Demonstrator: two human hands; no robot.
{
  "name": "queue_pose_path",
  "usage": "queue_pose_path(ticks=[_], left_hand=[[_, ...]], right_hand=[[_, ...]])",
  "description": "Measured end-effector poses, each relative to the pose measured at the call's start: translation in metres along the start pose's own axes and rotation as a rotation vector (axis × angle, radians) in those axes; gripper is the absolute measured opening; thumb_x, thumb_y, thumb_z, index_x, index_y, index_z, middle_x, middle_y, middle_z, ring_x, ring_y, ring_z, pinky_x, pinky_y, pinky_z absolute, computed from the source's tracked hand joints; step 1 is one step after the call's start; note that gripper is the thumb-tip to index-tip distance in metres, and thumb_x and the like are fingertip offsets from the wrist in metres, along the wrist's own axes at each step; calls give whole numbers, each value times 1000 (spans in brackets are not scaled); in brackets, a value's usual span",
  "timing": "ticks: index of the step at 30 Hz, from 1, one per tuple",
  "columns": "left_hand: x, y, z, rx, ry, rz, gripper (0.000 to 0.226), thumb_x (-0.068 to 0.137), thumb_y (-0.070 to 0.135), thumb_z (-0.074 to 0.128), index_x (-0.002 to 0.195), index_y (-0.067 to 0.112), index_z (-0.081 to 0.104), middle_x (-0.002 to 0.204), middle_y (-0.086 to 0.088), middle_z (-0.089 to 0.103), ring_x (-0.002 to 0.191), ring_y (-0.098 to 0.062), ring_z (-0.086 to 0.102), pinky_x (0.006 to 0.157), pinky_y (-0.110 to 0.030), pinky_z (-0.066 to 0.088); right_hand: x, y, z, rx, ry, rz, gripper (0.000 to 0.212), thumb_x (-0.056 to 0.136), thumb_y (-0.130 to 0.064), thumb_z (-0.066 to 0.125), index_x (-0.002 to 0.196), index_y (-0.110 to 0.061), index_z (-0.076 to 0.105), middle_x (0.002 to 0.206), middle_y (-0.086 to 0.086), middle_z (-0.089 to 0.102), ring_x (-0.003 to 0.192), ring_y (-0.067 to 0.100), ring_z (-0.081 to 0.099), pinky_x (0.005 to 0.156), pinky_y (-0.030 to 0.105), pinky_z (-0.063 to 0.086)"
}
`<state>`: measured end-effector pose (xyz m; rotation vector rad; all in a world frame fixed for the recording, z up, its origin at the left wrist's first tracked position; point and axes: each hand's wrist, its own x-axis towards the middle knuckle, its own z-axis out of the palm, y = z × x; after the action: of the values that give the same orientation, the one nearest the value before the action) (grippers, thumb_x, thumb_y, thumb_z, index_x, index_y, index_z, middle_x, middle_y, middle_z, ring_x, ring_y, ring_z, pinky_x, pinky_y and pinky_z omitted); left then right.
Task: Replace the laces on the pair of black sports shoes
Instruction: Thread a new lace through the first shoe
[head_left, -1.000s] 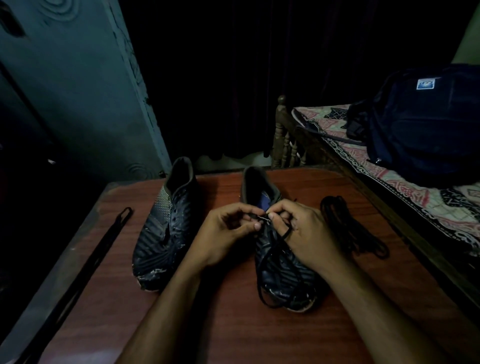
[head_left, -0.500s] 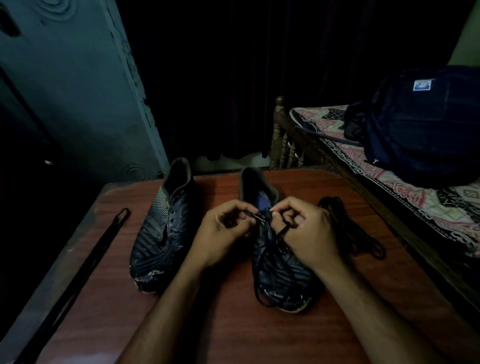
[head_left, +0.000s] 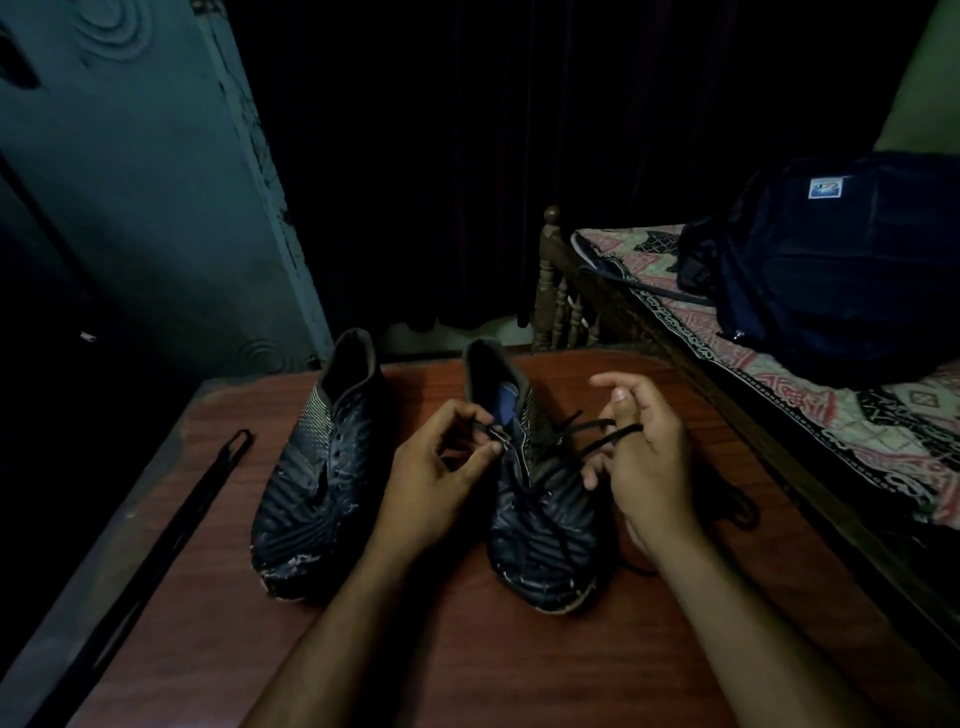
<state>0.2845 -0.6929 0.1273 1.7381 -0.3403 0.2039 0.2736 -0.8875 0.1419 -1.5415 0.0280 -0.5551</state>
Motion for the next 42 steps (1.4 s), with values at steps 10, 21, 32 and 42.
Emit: queue_pose_path(ticks=[10, 21, 32, 42], left_hand=[[-2, 4, 0, 121, 1, 25, 36, 93, 12, 72, 119, 37, 68, 105, 13, 71, 96, -5, 68, 88, -19, 53], [-14, 15, 5, 307, 2, 72, 46, 80, 41, 85, 119, 34, 62, 96, 18, 64, 81, 5, 61, 74, -16, 51], [-24, 41, -5, -120, 99, -171, 30, 94, -8, 60, 104, 19, 66, 94, 0, 63, 79, -18, 61, 62, -25, 53], [-44, 80, -69, 88, 205, 161, 31, 92, 0, 71, 99, 30, 69, 94, -6, 68, 80, -13, 65, 74, -24, 53]], right_hand=[[-4, -20, 4, 218, 112, 29, 20, 108, -18, 43, 102, -14, 62, 63, 1, 46, 45, 14, 43, 38, 27, 41], [-35, -30, -39, -653, -370, -247, 23, 90, -7, 70, 102, -26, 75, 97, -21, 64, 96, 1, 64, 83, 22, 52], [-59, -84, -50, -740, -774, -56, 32, 90, -23, 74, 110, -49, 69, 94, -12, 71, 83, 8, 68, 77, 32, 59], [-60, -59, -34, -637, -426, -147, 25, 95, -6, 59, 93, -30, 66, 85, -13, 70, 73, 0, 64, 66, 21, 52]])
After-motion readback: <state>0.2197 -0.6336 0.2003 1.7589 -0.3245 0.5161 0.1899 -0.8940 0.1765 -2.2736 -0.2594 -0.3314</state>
